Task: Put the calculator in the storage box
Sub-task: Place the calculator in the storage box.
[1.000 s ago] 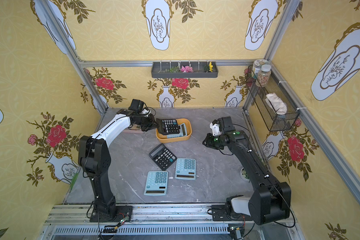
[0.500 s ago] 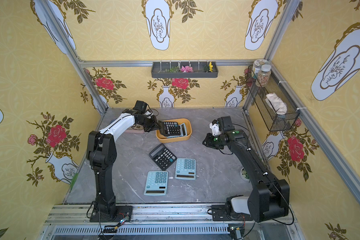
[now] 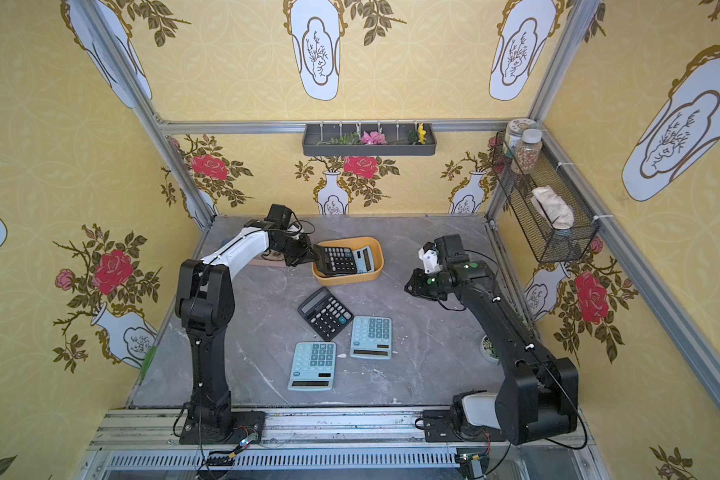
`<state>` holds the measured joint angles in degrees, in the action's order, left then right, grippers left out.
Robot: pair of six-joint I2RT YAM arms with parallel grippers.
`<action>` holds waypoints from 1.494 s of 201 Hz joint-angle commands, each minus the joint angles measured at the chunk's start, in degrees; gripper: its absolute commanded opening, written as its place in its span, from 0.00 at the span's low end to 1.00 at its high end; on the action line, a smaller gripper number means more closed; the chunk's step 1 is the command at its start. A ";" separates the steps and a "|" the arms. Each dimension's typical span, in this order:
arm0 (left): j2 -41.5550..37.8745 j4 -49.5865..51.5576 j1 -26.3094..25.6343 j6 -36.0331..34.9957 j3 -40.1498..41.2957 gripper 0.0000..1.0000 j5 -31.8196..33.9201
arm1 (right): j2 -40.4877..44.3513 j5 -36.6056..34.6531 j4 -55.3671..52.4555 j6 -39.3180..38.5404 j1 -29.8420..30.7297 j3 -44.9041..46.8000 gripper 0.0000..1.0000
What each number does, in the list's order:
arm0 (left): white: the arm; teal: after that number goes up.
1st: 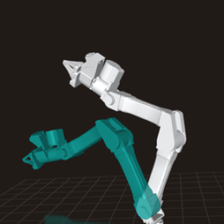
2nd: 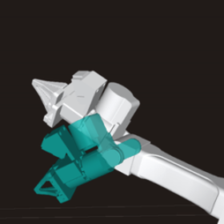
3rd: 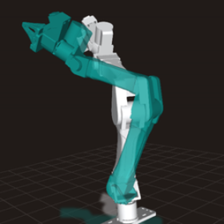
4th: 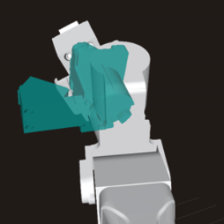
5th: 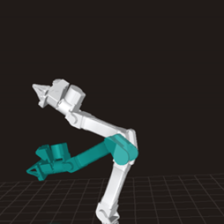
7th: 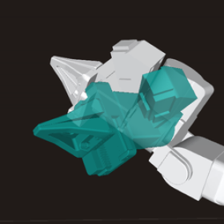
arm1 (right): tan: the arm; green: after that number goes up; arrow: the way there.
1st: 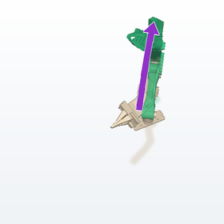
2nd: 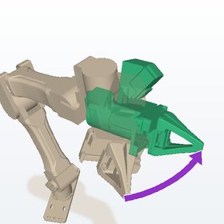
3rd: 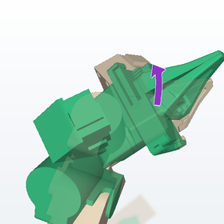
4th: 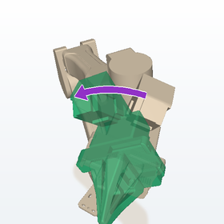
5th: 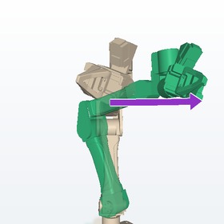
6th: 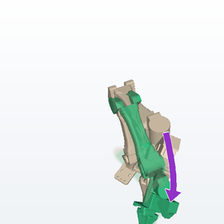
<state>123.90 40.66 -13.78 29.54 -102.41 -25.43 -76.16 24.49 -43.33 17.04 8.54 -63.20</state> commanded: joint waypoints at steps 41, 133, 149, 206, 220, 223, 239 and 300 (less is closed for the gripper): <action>1.81 -0.89 0.16 -0.94 -0.17 0.00 -1.54 | 0.21 0.21 1.93 -0.74 -0.03 1.21 0.32; 2.75 -1.39 0.86 -1.85 0.28 0.10 -3.02 | -0.08 -0.58 1.98 -1.05 0.02 1.55 0.37; 2.93 -1.12 1.05 -2.28 0.19 0.12 -3.00 | -0.13 -0.63 2.02 -1.04 0.08 1.70 0.37; 3.11 -0.69 1.26 -2.82 0.00 0.14 -3.03 | -0.30 -0.62 2.11 -1.11 0.06 2.11 0.38; 3.11 -0.67 1.21 -2.80 0.01 0.15 -2.89 | -0.23 -0.60 2.11 -1.04 0.04 2.04 0.37; 3.11 -0.72 1.21 -2.81 0.02 0.16 -2.85 | -0.24 -0.60 2.11 -1.04 -0.01 2.08 0.37; 3.27 -0.81 1.22 -2.71 0.02 0.17 -2.78 | -0.26 -0.60 2.11 -1.05 0.06 2.15 0.38; 3.72 -0.85 1.22 -2.69 0.10 0.23 -3.13 | -0.57 -0.76 2.33 -1.06 0.07 2.37 0.38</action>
<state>126.89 39.59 -12.67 27.46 -102.41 -28.14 -76.44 23.99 -42.09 16.27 8.54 -61.01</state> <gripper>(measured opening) 0.217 0.380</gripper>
